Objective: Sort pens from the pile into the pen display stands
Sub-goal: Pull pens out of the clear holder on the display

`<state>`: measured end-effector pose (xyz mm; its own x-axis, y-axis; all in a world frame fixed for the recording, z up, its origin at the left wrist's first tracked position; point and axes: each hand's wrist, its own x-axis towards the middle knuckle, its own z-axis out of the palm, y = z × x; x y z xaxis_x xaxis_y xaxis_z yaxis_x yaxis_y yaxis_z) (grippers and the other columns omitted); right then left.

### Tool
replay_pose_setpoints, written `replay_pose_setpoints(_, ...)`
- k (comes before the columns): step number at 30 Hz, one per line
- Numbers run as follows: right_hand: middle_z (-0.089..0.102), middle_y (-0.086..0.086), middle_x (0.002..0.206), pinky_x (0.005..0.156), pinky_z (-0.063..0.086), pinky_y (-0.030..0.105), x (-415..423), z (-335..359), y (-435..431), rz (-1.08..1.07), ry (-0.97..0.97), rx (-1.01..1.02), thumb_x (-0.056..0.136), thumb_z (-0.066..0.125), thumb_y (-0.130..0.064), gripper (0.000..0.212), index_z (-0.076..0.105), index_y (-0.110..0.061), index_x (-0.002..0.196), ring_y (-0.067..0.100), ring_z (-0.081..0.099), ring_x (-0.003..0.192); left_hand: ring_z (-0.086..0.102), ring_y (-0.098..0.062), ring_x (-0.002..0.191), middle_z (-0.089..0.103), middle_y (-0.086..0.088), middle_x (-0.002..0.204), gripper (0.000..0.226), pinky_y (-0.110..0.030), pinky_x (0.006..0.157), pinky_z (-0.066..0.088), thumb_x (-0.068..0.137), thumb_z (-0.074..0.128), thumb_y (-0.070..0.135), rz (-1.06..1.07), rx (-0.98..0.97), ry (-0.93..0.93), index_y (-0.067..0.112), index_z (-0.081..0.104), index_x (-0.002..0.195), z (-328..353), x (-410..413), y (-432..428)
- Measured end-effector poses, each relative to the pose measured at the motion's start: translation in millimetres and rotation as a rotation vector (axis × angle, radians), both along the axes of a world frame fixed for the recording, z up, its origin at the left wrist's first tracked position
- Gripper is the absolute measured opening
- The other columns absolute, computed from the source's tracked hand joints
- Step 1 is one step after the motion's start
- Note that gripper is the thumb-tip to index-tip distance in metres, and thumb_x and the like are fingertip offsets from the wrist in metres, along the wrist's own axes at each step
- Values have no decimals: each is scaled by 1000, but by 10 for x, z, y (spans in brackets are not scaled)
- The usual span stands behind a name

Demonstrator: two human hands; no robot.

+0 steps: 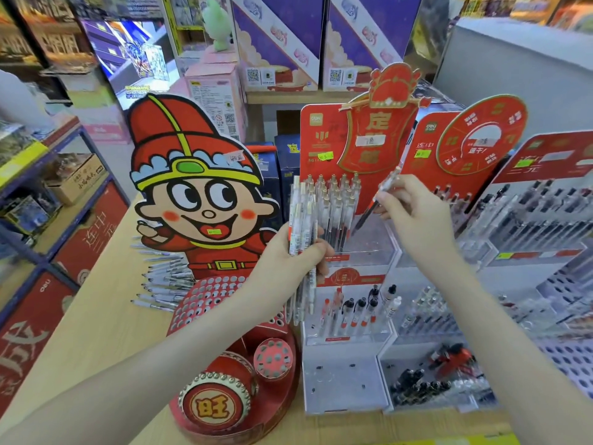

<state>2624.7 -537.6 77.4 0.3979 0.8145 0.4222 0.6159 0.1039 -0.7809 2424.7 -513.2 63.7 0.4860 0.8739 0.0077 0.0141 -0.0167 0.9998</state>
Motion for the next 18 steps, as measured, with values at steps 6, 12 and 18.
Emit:
replay_pose_setpoints(6,63,-14,78,67,45,5,-15,-26,79,29,-74,-9,95,55,-20,4,53,-23,96,-11,60,72,57,-16,58,66,2,72,12,-29,60,50,96,49,0,-61,-50,-70,7,53,105,-17,-14,16)
replay_pose_setpoints(12,62,-11,77,67,45,8,-22,-80,156,102,-123,-181,92,58,-17,6,53,-19,89,-4,60,71,56,-20,60,65,-3,73,11,-32,63,48,96,49,1,-92,-44,-72,8,54,102,-44,-2,39)
replay_pose_setpoints(18,62,-12,74,72,48,26,-24,-124,172,109,-137,-249,92,58,-16,9,55,-20,85,3,62,72,56,-15,58,64,2,73,13,-27,59,48,96,48,-2,-121,-53,-94,8,52,103,-35,12,16)
